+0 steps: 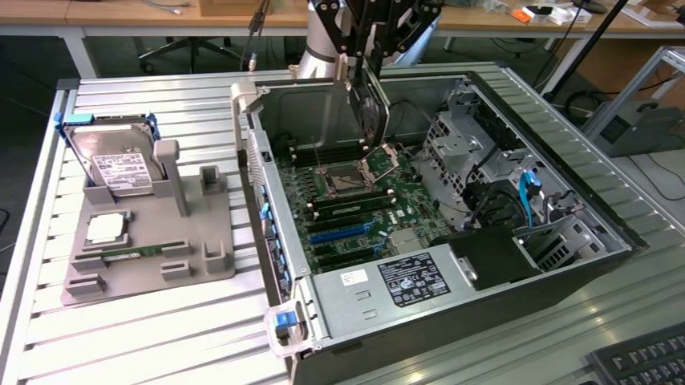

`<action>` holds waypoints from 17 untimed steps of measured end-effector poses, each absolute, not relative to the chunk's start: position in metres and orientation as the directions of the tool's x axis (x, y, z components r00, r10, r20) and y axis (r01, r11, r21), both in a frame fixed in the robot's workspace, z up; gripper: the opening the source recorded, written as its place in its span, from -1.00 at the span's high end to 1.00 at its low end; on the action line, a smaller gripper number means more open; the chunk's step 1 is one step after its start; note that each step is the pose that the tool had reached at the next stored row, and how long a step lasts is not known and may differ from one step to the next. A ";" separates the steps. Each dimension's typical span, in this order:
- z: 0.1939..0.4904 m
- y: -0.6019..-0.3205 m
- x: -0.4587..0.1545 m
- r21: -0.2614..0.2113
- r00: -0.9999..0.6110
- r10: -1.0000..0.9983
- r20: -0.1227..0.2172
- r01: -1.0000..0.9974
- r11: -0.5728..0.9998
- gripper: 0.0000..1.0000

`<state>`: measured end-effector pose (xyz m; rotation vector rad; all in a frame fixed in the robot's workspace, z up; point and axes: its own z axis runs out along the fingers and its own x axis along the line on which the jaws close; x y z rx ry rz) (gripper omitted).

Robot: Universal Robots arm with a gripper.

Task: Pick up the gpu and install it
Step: 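Pick up the gpu and move the gpu toward the slot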

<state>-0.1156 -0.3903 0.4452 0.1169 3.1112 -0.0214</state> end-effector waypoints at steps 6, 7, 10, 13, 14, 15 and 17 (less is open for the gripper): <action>0.445 -0.391 -0.115 -0.014 -0.997 0.075 -0.029 0.075 0.997 0.47; 0.445 -0.391 -0.115 -0.014 -0.997 0.075 -0.029 0.075 0.997 0.47; 0.444 -0.391 -0.114 -0.015 -0.997 0.075 -0.029 0.075 0.997 0.47; 0.444 -0.391 -0.113 -0.017 -0.997 0.075 -0.029 0.075 0.997 0.47; 0.444 -0.391 -0.113 -0.018 -0.997 0.075 -0.029 0.075 0.997 0.47; 0.444 -0.391 -0.113 -0.018 -0.997 0.074 -0.029 0.075 0.997 0.47; 0.444 -0.391 -0.112 -0.018 -0.997 0.075 -0.029 0.075 0.997 0.47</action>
